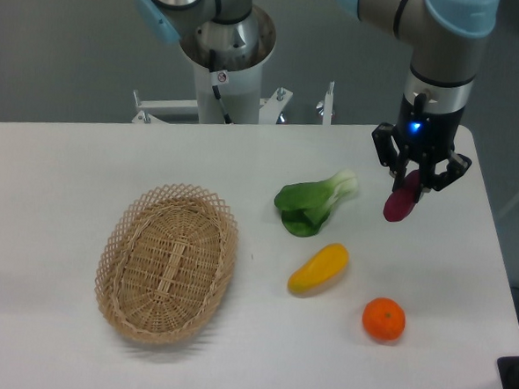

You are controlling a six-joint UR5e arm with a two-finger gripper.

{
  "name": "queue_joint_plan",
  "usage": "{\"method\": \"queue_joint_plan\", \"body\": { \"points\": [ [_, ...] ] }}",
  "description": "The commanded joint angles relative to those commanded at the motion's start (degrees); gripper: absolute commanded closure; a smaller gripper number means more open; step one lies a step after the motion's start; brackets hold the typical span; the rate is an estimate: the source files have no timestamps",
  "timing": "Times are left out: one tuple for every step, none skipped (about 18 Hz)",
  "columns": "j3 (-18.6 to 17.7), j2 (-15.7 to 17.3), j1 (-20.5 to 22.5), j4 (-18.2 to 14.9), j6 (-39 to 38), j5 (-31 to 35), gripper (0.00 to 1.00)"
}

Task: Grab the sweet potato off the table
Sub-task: 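Lift the held sweet potato up above the table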

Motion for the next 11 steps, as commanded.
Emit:
{"method": "queue_joint_plan", "body": {
  "points": [
    [0.2,0.0,0.0,0.0,0.0,0.0,0.67],
    [0.3,0.0,-0.1,0.0,-0.1,0.0,0.67],
    [0.4,0.0,-0.1,0.0,-0.3,0.0,0.67],
    [0.4,-0.1,-0.2,0.0,-0.4,0.0,0.67],
    [0.7,-0.1,-0.3,0.0,-0.5,0.0,0.67],
    [0.7,-0.1,-0.3,0.0,-0.5,0.0,0.67],
    [0.7,-0.1,-0.4,0.0,-0.6,0.0,0.67],
    [0.7,-0.1,-0.4,0.0,-0.5,0.0,0.67],
    [0.8,-0.1,-0.4,0.1,-0.6,-0.1,0.67],
    [0.8,-0.1,-0.4,0.1,-0.6,-0.1,0.67],
    [0.7,-0.1,-0.4,0.0,-0.6,-0.1,0.67]
  ]
}}
